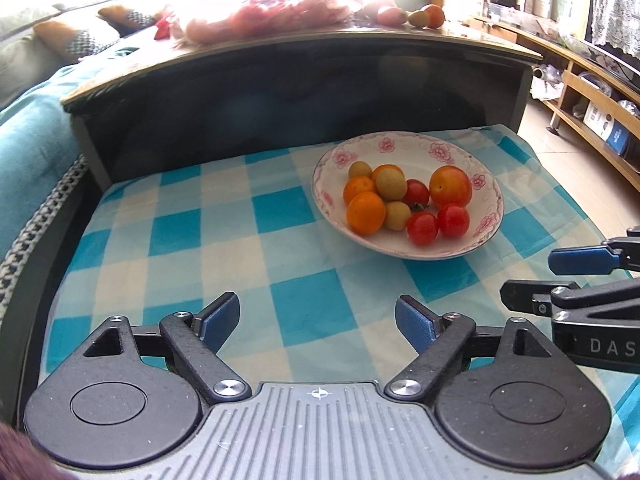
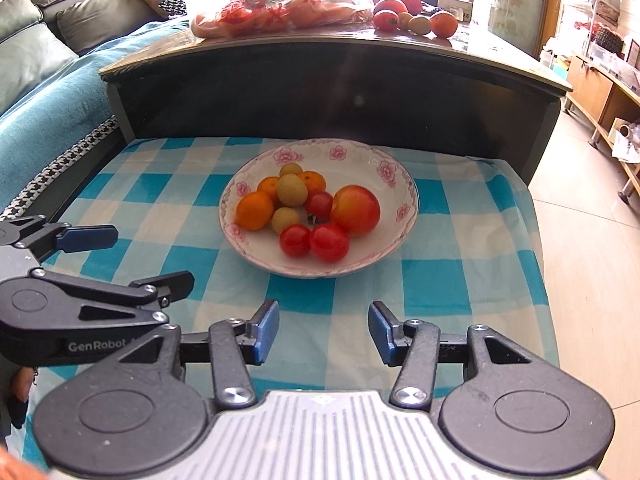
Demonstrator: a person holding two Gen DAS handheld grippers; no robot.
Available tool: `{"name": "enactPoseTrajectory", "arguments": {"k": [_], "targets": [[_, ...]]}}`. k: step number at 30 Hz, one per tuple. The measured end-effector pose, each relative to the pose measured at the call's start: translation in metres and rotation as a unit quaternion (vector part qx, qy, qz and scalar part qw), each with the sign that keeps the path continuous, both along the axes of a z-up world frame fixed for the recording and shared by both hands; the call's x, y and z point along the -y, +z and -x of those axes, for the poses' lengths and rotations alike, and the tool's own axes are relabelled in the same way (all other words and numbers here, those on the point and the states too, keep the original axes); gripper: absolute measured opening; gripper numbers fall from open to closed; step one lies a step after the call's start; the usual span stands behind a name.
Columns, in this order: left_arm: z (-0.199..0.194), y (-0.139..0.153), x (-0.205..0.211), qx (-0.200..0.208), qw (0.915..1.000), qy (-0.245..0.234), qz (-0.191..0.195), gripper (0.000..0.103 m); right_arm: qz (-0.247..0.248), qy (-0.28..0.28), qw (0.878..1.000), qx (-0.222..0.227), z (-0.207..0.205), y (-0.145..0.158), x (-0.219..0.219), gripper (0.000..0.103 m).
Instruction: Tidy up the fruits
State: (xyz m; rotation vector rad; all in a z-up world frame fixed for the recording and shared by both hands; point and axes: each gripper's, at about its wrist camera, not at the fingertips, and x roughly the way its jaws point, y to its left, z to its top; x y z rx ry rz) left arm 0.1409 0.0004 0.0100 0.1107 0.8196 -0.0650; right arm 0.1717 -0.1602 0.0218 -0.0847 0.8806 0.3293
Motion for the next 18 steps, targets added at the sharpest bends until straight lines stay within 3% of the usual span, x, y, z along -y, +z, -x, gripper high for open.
{"name": "enactPoseTrajectory", "arguments": {"k": [3,6,11,18], "targets": [[0.005,-0.001,-0.001,0.0,1.0,0.004,-0.005,0.091,0.001,0.002,1.0,-0.002,0.006,-0.001,-0.001,0.051],[0.012,-0.002,-0.002,0.007,0.9998,0.013,-0.014,0.102,0.001,0.003,1.0,-0.003,0.012,-0.001,-0.001,0.051],[0.023,-0.001,-0.003,0.015,0.9997,0.017,-0.013,0.103,0.001,0.0,1.0,-0.004,0.02,-0.001,-0.002,0.052],[0.035,-0.002,-0.001,0.012,0.9986,0.03,-0.041,0.103,0.004,-0.012,1.0,-0.014,0.034,-0.004,0.001,0.052]]}}
